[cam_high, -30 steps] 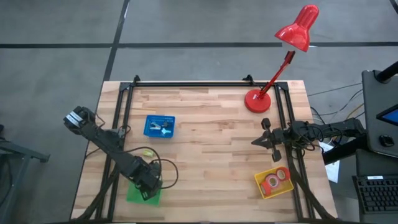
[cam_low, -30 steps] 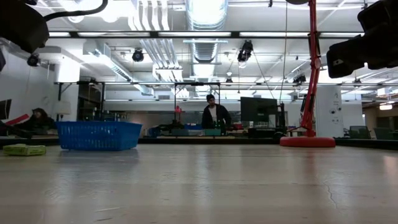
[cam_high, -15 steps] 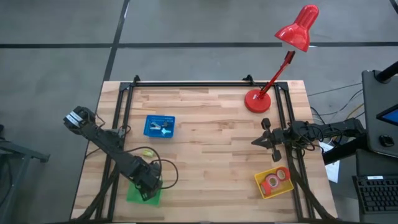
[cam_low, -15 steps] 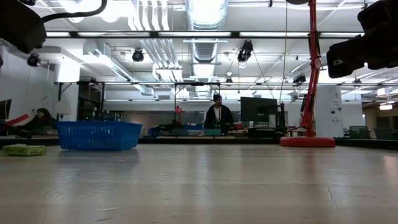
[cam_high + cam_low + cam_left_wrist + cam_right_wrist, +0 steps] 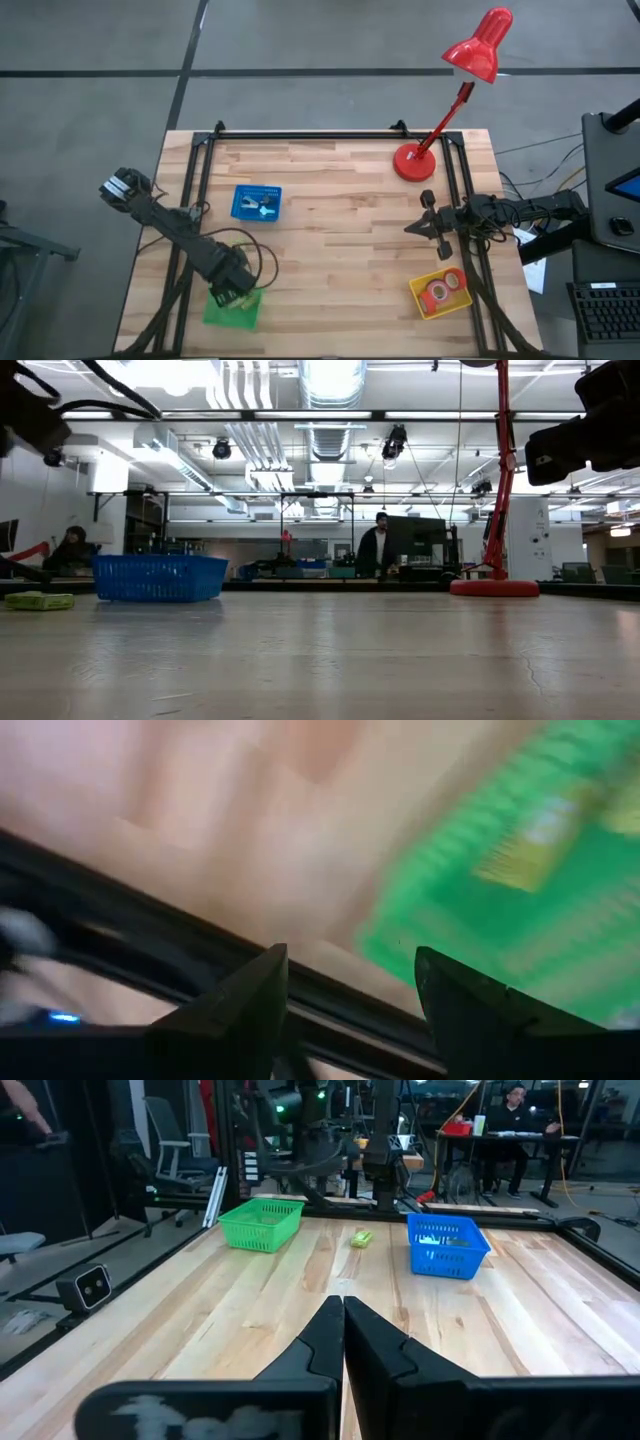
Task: Pick and place Stapler, Stapler remover, tape
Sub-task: Put the green stapler pin box into the green bins
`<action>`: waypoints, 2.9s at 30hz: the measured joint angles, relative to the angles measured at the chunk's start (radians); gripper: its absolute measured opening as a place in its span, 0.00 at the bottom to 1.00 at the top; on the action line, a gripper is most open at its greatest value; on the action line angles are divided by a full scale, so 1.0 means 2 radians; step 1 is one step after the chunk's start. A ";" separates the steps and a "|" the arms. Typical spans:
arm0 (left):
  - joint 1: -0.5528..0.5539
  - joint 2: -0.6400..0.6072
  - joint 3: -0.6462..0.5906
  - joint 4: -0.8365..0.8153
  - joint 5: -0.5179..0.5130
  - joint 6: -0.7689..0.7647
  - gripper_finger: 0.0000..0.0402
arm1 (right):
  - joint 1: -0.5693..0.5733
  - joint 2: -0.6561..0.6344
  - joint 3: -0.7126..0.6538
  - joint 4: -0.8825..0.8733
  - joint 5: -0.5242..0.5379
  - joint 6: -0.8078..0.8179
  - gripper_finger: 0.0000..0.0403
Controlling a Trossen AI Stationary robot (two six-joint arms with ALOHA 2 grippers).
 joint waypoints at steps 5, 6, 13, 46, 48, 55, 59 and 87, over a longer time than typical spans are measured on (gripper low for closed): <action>0.018 -0.005 0.000 -0.055 -0.083 0.102 0.55 | 0.000 0.000 0.000 0.000 0.000 0.000 0.02; 0.019 -0.005 0.000 -0.058 -0.112 0.129 0.55 | 0.000 0.000 0.000 0.000 0.000 0.000 0.02; 0.023 0.001 0.000 -0.024 -0.320 0.206 0.54 | 0.000 0.000 0.000 0.000 0.000 0.000 0.02; 0.117 0.004 -0.146 0.161 -0.217 0.341 0.48 | 0.000 0.000 0.000 0.000 0.000 0.000 0.02; 0.117 0.004 -0.147 0.165 -0.215 0.341 0.43 | 0.000 0.000 0.000 0.000 0.000 0.000 0.02; 0.117 0.004 -0.146 0.178 -0.218 0.335 0.25 | 0.000 0.000 0.000 0.000 0.000 0.000 0.02; 0.118 0.004 -0.140 0.187 -0.230 0.329 0.19 | 0.000 0.000 0.000 0.000 0.000 0.000 0.02; 0.117 0.003 -0.027 0.149 -0.202 0.320 0.01 | 0.000 0.000 0.000 0.000 0.000 0.000 0.02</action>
